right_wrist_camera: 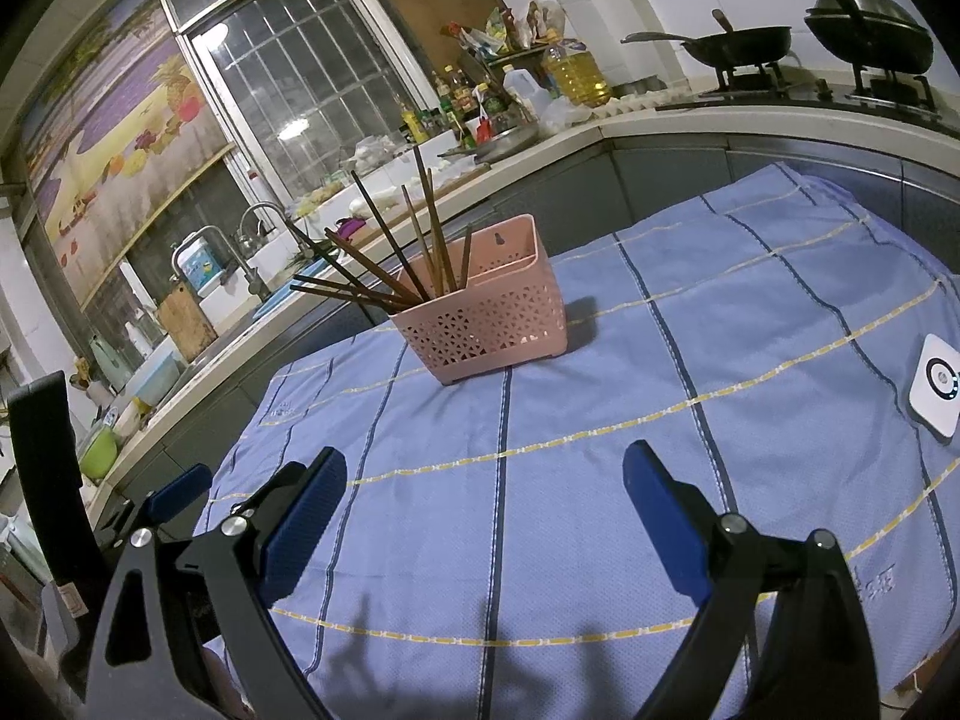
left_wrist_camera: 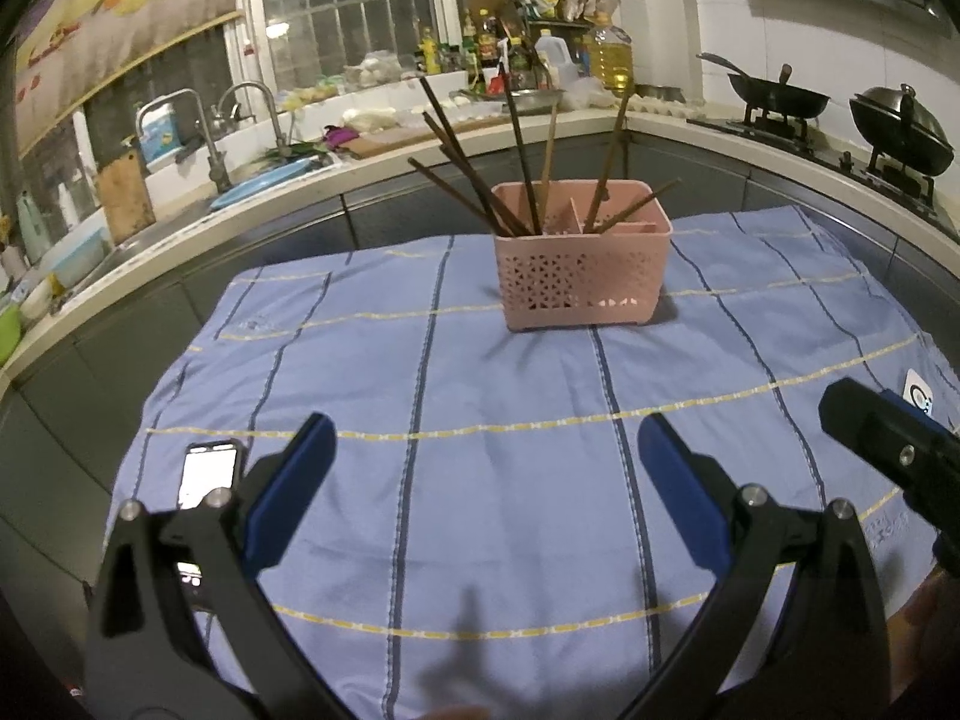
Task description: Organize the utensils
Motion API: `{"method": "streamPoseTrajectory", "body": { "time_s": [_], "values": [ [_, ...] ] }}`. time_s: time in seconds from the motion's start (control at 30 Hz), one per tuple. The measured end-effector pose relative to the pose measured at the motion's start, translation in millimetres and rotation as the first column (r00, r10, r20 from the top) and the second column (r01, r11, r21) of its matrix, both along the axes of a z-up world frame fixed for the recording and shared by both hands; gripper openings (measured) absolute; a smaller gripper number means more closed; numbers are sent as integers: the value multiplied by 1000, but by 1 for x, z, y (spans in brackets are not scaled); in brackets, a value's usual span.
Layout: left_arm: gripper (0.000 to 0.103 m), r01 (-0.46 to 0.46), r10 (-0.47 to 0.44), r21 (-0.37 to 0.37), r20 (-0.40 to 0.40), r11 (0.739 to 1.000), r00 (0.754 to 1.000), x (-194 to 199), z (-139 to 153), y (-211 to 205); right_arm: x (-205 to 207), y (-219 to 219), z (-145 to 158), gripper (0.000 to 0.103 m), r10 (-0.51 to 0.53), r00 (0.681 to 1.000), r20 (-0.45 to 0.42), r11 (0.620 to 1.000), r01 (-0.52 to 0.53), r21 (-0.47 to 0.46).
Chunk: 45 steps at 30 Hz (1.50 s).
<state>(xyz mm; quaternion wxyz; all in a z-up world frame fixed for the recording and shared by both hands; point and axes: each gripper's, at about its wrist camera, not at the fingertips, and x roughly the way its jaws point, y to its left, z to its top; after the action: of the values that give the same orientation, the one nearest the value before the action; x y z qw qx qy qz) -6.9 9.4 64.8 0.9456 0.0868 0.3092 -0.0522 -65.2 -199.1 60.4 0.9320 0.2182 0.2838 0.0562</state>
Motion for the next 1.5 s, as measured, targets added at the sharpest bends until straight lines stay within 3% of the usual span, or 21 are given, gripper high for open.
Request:
{"method": "streamPoseTrajectory", "body": {
  "time_s": [1.5],
  "values": [
    [97,37,-37,13,-31,999,999,-3,-12,-4,-1,1,0,92,-1,1000,-6,1000,1,4]
  ]
}}
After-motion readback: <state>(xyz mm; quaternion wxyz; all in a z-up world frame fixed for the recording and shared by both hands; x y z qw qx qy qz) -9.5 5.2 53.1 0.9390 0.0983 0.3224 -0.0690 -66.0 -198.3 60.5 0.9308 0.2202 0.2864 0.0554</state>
